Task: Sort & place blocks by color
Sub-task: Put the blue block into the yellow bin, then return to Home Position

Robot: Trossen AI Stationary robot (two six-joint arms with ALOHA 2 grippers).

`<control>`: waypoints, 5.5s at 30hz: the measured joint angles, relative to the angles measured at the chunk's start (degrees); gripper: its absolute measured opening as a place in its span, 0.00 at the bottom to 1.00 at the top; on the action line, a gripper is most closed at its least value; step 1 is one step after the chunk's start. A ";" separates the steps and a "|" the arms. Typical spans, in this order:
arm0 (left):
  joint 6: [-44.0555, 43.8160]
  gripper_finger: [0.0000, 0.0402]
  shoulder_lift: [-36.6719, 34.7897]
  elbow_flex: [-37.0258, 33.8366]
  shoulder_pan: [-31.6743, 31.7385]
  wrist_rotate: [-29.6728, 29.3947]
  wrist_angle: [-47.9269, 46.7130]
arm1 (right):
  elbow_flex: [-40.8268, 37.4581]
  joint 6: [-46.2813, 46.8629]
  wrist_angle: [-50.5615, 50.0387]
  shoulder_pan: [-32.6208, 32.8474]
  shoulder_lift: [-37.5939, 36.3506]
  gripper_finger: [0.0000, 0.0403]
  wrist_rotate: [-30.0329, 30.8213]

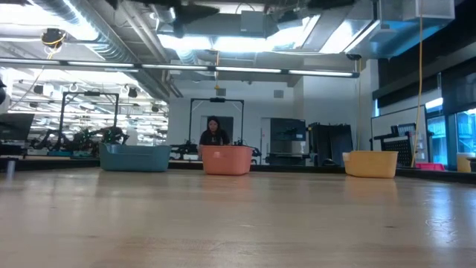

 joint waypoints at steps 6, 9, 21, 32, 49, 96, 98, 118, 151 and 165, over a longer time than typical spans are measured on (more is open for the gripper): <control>13.95 0.57 -4.74 -0.32 -10.74 -16.94 -9.28 | -6.05 9.60 -2.21 -3.24 -9.13 0.33 -6.23; 16.36 0.57 -4.74 -2.57 -17.23 -23.55 -3.84 | -10.80 14.43 0.13 -4.18 -12.98 0.33 -10.93; 16.83 0.57 -6.30 -10.63 -22.39 -24.95 10.15 | -18.73 21.81 13.35 -4.31 -17.48 0.34 -22.14; 16.84 0.57 -6.44 -10.64 -20.93 -23.16 10.11 | -16.26 23.87 12.22 -4.34 -15.86 0.34 -16.05; 16.86 0.57 -8.07 -10.64 -19.56 -23.15 10.26 | -0.17 30.07 -33.80 -46.02 18.05 0.34 -18.47; 16.84 0.57 -14.59 -10.62 -17.25 -24.84 10.09 | -1.11 31.68 -29.48 -55.28 35.89 0.75 -24.11; 16.82 0.57 -14.57 -10.62 -17.25 -25.13 10.09 | -1.11 30.50 -29.53 -55.28 32.80 0.77 -24.09; 11.90 0.57 -14.55 -10.62 -17.25 -20.14 8.41 | -17.88 36.04 23.42 -29.47 -10.82 0.78 -51.46; 13.41 0.21 -14.55 -10.62 -16.29 -17.78 7.10 | -18.45 20.38 29.58 -21.01 -12.97 0.78 -52.52; 13.65 0.00 -17.90 -11.30 -16.29 -7.06 2.81 | -18.45 25.26 29.39 -21.03 -12.97 0.78 -52.52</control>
